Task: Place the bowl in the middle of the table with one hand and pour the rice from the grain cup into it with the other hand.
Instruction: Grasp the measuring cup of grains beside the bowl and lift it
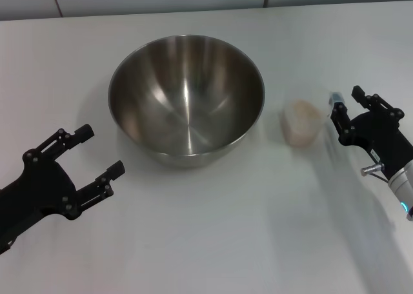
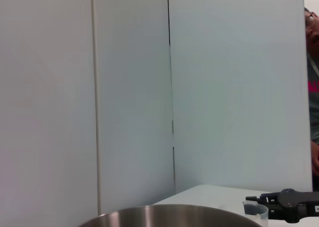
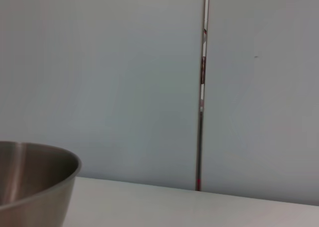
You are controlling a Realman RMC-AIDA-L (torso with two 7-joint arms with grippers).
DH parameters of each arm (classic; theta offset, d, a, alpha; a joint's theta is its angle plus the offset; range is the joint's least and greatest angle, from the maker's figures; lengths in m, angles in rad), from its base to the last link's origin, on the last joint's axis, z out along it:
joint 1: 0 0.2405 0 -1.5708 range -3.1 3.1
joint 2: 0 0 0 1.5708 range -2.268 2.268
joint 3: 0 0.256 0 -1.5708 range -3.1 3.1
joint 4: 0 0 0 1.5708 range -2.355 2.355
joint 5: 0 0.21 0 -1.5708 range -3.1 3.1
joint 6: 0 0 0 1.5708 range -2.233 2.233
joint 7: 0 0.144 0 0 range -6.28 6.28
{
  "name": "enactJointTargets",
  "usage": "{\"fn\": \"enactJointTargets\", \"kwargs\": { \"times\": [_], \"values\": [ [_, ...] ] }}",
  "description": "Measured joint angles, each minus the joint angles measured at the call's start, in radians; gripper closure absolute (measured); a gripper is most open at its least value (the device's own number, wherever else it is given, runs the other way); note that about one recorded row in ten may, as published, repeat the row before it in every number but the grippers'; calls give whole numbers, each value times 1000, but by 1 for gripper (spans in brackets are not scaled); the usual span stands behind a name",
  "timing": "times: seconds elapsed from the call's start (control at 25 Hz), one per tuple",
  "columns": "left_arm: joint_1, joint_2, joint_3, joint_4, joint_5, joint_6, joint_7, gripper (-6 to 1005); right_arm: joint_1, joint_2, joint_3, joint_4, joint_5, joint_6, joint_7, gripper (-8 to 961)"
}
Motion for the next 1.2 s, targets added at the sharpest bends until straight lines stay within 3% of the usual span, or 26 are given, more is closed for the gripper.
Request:
{"fn": "enactJointTargets", "kwargs": {
  "times": [0.48, 0.68, 0.92, 1.2],
  "values": [
    [0, -1, 0, 0, 0, 0, 0, 210, 6, 1, 6, 3, 4, 4, 2, 786],
    [0, -1, 0, 0, 0, 0, 0, 210, 7, 1, 14, 3, 5, 6, 2, 932],
    [0, -2, 0, 0, 0, 0, 0, 211, 8, 1, 23, 9, 5, -13, 2, 936],
    [-1, -2, 0, 0, 0, -3, 0, 210, 49, -5, 75, 15, 6, -155, 3, 935]
  ]
}}
